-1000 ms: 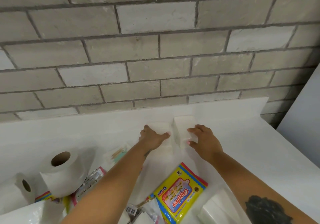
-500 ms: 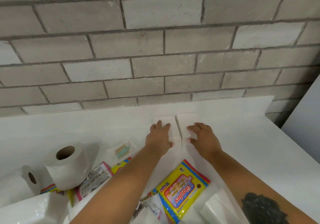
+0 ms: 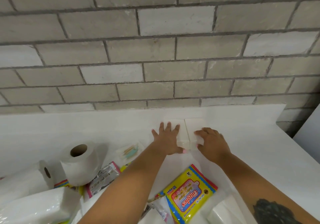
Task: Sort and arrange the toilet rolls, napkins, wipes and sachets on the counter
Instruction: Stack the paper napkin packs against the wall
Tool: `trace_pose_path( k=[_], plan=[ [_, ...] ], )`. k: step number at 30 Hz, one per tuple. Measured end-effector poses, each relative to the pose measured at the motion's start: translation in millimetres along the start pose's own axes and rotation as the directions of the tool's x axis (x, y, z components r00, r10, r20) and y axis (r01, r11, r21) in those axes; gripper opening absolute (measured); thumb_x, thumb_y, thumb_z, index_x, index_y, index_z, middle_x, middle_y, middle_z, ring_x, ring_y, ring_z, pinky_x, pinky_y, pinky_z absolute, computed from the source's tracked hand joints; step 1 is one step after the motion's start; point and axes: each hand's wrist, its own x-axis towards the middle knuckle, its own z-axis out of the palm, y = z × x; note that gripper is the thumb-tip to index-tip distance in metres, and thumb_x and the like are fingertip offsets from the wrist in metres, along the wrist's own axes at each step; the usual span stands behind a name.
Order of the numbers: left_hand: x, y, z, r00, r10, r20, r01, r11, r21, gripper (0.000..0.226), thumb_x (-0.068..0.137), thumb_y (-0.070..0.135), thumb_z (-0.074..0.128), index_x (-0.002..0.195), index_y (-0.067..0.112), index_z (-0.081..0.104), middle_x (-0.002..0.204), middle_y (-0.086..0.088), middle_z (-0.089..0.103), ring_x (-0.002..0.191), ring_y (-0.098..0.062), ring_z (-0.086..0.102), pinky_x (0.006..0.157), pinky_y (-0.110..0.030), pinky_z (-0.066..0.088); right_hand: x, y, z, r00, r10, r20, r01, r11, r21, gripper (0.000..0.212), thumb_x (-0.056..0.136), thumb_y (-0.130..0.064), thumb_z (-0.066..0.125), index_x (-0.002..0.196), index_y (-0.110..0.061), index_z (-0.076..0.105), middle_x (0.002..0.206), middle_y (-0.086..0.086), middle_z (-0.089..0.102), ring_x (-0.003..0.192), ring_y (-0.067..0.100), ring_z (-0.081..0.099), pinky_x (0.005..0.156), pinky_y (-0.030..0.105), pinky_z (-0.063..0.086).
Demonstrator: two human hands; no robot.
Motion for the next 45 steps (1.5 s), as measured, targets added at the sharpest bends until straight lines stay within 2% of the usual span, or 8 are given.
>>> trace_pose_path(
  k=[5, 14, 21, 23, 27, 31, 36, 45],
  plan=[
    [-26, -1, -14, 0.99, 0.014, -0.143, -0.026, 0.996, -0.088, 0.088, 0.088, 0.06, 0.045, 0.151, 0.023, -0.002, 0.159, -0.006, -0.01, 0.145, -0.03, -0.014, 0.112, -0.062, -0.002, 1, -5, -15, 0.995, 0.035, 0.094, -0.02, 0.987, -0.161, 0.057, 0.092, -0.043, 0.046, 0.145, -0.034, 0.026, 0.155, -0.002, 0.023, 0.142, 0.023, 0.019, 0.115, 0.05, 0.011],
    [-123, -42, -57, 0.923, -0.016, -0.384, -0.13, 0.926, -0.353, 0.058, 0.092, 0.04, 0.054, 0.144, 0.025, 0.033, 0.157, 0.002, 0.019, 0.146, -0.02, 0.005, 0.115, -0.054, 0.003, -29, -61, -32, 0.987, -0.054, -0.154, 0.091, 0.965, 0.247, 0.063, 0.081, -0.029, 0.068, 0.138, -0.016, 0.044, 0.141, 0.01, 0.047, 0.129, 0.031, 0.043, 0.108, 0.044, 0.034],
    [-200, -102, -78, 0.89, -0.094, -0.445, -0.096, 0.917, -0.387, 0.053, 0.09, 0.033, 0.057, 0.14, 0.026, 0.04, 0.151, 0.005, 0.033, 0.141, -0.017, 0.023, 0.117, -0.034, 0.018, -64, -116, -47, 0.972, -0.101, -0.212, 0.173, 0.919, 0.355, 0.062, 0.085, -0.03, 0.066, 0.14, -0.02, 0.041, 0.141, 0.01, 0.046, 0.132, 0.029, 0.037, 0.105, 0.038, 0.032],
    [-220, -123, -80, 0.894, -0.111, -0.435, -0.077, 0.916, -0.394, 0.052, 0.089, 0.029, 0.06, 0.138, 0.023, 0.043, 0.146, 0.004, 0.04, 0.135, -0.016, 0.036, 0.11, -0.023, 0.025, -72, -131, -50, 0.97, -0.108, -0.22, 0.185, 0.911, 0.37, 0.062, 0.085, -0.031, 0.065, 0.14, -0.021, 0.04, 0.141, 0.009, 0.045, 0.133, 0.029, 0.036, 0.105, 0.038, 0.032],
    [-253, -160, -78, 0.941, -0.159, -0.3, 0.025, 0.914, -0.406, 0.057, 0.083, 0.021, 0.066, 0.135, 0.022, 0.046, 0.138, 0.004, 0.049, 0.123, -0.012, 0.05, 0.091, -0.016, 0.037, -89, -161, -53, 0.96, -0.116, -0.255, 0.215, 0.89, 0.403, 0.062, 0.084, -0.031, 0.066, 0.14, -0.021, 0.041, 0.143, 0.007, 0.043, 0.134, 0.027, 0.035, 0.107, 0.036, 0.03],
    [-267, -187, -62, 0.98, -0.159, -0.12, 0.111, 0.935, -0.336, 0.07, 0.079, 0.021, 0.069, 0.141, 0.02, 0.038, 0.145, 0.004, 0.042, 0.131, -0.014, 0.042, 0.097, -0.015, 0.031, -108, -187, -53, 0.955, -0.124, -0.269, 0.232, 0.876, 0.422, 0.061, 0.084, -0.03, 0.066, 0.139, -0.022, 0.041, 0.143, 0.005, 0.043, 0.133, 0.025, 0.035, 0.105, 0.033, 0.03],
    [-273, -205, -35, 0.978, -0.204, 0.028, 0.204, 0.938, -0.282, 0.071, 0.076, 0.025, 0.07, 0.139, 0.019, 0.04, 0.141, -0.002, 0.046, 0.126, -0.02, 0.046, 0.102, -0.026, 0.039, -127, -208, -51, 0.945, -0.142, -0.295, 0.259, 0.876, 0.406, 0.06, 0.085, -0.029, 0.066, 0.139, -0.021, 0.042, 0.142, 0.005, 0.044, 0.132, 0.025, 0.037, 0.104, 0.034, 0.032],
    [-273, -211, -8, 0.972, -0.2, -0.125, 0.199, 0.98, -0.019, 0.072, 0.07, 0.035, 0.076, 0.133, 0.023, 0.042, 0.129, -0.001, 0.055, 0.119, -0.022, 0.051, 0.094, -0.034, 0.038, -148, -226, -43, 0.937, -0.158, -0.312, 0.282, 0.869, 0.406, 0.061, 0.084, -0.027, 0.067, 0.138, -0.02, 0.042, 0.14, 0.006, 0.047, 0.131, 0.026, 0.04, 0.103, 0.036, 0.034]
  ],
)
